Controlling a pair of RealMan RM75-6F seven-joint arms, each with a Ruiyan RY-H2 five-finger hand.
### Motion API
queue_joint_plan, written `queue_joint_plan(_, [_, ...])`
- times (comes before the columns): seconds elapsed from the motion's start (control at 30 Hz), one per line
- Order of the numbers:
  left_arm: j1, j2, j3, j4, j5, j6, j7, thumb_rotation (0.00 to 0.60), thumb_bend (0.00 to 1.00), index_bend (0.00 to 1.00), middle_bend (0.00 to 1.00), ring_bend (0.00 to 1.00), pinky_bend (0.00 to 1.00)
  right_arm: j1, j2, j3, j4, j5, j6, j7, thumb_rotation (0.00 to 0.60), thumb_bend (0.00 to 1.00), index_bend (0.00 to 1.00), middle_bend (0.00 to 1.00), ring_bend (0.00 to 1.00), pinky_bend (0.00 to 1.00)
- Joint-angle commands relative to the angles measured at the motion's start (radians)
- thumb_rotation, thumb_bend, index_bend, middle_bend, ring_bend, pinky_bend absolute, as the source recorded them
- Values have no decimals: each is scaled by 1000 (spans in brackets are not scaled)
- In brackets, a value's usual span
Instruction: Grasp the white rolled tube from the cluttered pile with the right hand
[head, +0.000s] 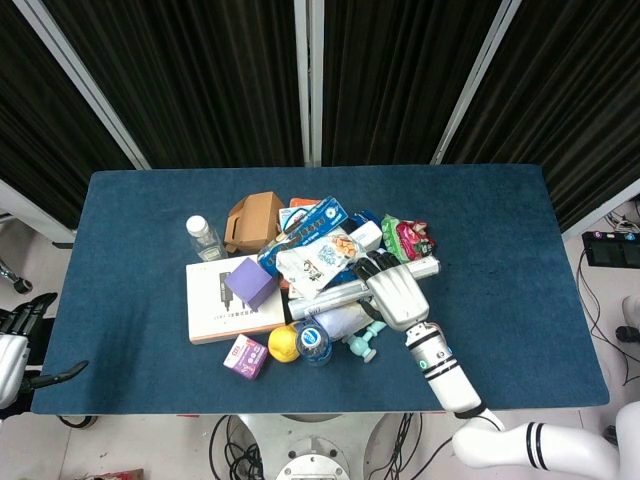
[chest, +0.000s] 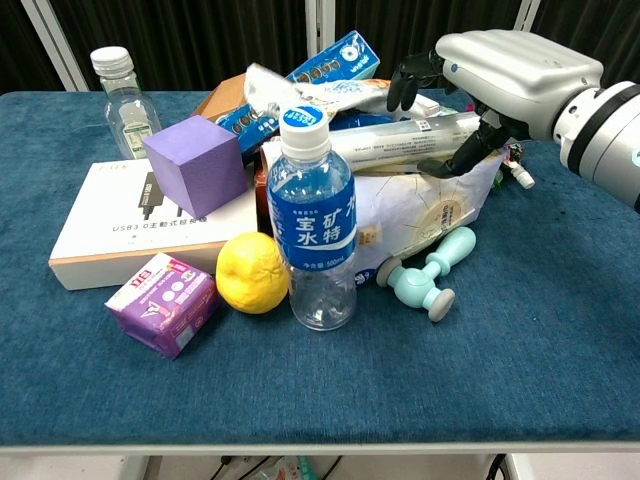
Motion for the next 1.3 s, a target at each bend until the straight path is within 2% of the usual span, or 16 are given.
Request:
queue_joint_plan(0.03, [-1, -1, 0, 1, -1, -3, 0, 281, 60, 87, 108, 144, 255, -2, 0, -6, 3, 5, 3, -4, 600, 181, 355, 308, 209, 281])
queue_joint_plan(0.27, [-3, -2, 0, 2, -2, -7, 1, 284, 60, 87, 108, 144, 255, 8, -10, -5, 17, 25, -3, -5, 600, 198, 380, 333, 236, 315])
queue_joint_plan(0.63, [-3, -1, 0, 6, -2, -9, -7, 285, 60, 87, 108, 144, 255, 10, -30, -10, 40, 15, 25, -3, 600, 282, 533, 448, 350, 442])
queue_joint_plan(0.87, [-3, 0, 2, 10, -1, -10, -15, 287, 60, 87, 108, 144, 254, 5, -33, 4, 42, -21, 67, 31, 600, 329, 636, 514, 424, 521])
queue_joint_plan(1.13, [-2, 0, 3, 10, -1, -11, -17, 285, 61, 87, 108, 144, 255, -9, 14, 27, -23, -45, 101, 75, 600, 343, 664, 530, 440, 536])
queue_joint_plan(1.3, [-2, 1, 3, 8, -1, -11, -16, 285, 60, 87, 108, 144, 255, -16, 63, 66, -106, -66, 131, 119, 600, 348, 674, 536, 445, 542])
